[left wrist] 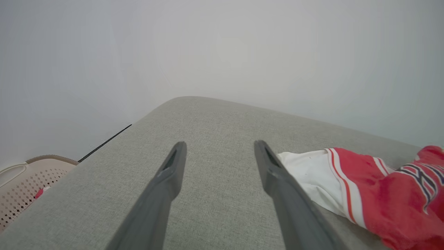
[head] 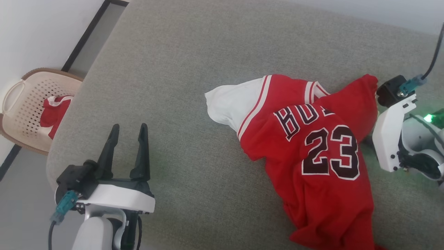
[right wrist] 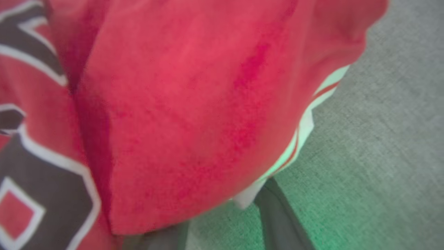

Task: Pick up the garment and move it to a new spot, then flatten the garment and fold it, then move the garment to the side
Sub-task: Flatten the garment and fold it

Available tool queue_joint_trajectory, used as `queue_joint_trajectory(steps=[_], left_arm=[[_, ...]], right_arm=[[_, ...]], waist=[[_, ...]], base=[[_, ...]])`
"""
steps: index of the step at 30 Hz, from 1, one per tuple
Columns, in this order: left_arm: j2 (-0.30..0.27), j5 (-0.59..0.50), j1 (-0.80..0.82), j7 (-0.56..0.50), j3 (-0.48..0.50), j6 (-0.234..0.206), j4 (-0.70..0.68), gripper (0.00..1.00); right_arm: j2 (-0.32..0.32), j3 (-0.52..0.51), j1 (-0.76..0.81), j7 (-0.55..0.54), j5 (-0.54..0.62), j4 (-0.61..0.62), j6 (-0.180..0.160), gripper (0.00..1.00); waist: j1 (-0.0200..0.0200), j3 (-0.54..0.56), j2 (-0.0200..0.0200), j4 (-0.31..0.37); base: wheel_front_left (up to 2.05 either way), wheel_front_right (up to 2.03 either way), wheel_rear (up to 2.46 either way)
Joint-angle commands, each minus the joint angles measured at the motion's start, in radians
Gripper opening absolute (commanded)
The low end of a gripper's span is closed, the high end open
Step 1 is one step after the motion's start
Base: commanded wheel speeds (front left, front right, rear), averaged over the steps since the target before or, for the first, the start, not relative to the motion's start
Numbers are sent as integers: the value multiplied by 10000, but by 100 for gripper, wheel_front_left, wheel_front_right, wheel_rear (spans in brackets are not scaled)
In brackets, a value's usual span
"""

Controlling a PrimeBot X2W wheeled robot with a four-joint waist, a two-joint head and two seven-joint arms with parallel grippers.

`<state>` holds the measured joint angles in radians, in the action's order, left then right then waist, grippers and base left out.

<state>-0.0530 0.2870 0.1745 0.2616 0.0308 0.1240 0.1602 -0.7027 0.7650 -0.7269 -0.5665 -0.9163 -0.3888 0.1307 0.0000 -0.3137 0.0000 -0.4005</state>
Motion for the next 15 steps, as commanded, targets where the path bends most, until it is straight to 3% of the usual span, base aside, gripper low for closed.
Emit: queue_joint_trajectory(steps=[1,15], left_arm=[[17,48,115,48,44,47,8,100],[21,-25,-180,46,668,58,-201,100]], right_arm=[[104,429,223,-149,-49,-248,0,0],[-1240,810,-736,234,-1107,540,-6,0]], waist=[[0,2,0,-4],[0,329,0,870]], base=[[0,0,0],[0,0,0]])
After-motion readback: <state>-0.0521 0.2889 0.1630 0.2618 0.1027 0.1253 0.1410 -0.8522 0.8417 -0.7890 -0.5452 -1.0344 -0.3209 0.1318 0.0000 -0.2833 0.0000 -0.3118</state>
